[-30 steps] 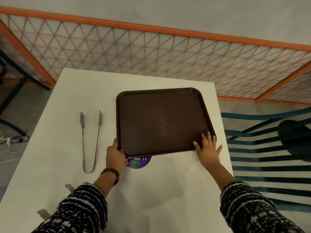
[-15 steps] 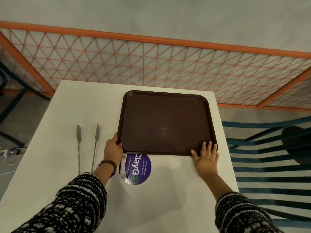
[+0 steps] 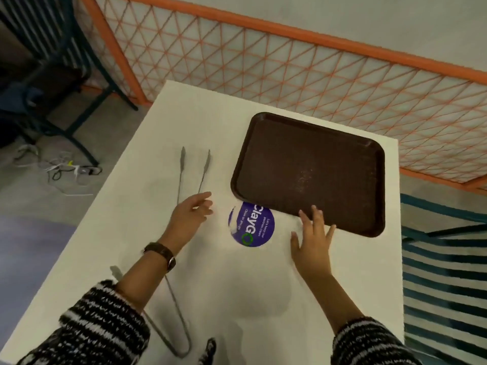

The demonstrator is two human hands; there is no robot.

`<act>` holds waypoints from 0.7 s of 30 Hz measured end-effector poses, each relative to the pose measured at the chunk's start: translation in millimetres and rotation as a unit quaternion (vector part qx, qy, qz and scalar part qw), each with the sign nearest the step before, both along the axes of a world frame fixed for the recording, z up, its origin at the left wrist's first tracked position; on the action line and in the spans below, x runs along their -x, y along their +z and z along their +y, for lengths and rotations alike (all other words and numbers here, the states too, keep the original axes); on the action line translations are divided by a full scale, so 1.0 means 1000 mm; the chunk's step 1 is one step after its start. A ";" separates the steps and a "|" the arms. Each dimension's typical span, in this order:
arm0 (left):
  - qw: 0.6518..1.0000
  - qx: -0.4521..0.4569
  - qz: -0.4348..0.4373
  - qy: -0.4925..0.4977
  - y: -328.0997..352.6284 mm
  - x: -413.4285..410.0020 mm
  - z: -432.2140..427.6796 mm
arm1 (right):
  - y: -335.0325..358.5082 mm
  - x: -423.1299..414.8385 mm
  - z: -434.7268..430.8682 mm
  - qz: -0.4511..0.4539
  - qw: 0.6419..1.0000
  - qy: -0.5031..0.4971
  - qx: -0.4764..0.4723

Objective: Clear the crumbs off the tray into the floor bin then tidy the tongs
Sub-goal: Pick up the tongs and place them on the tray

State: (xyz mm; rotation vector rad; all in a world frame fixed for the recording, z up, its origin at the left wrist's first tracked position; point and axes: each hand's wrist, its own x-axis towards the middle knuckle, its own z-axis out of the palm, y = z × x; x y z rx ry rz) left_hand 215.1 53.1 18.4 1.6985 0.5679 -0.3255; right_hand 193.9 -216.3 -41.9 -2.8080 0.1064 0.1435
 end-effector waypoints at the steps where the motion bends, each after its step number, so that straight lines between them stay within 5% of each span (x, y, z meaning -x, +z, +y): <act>1: 1.000 -0.006 -0.012 0.007 0.004 0.018 0.015 | 0.000 0.008 0.021 -0.007 0.998 0.060 -0.021; 5: 0.995 -0.089 -0.008 0.034 0.002 0.085 0.066 | 0.001 0.026 0.102 0.024 0.977 0.195 -0.089; 11: 0.973 -0.192 0.015 0.128 -0.020 0.166 0.102 | 0.003 0.009 0.208 0.035 0.980 0.155 -0.123; 15: 0.956 -0.171 0.042 0.234 -0.038 0.203 0.080 | -0.001 -0.016 0.258 0.071 0.990 0.043 -0.112; 21: 0.947 -0.190 0.123 0.227 -0.063 0.221 0.024 | -0.021 -0.029 0.277 0.104 0.992 0.004 -0.069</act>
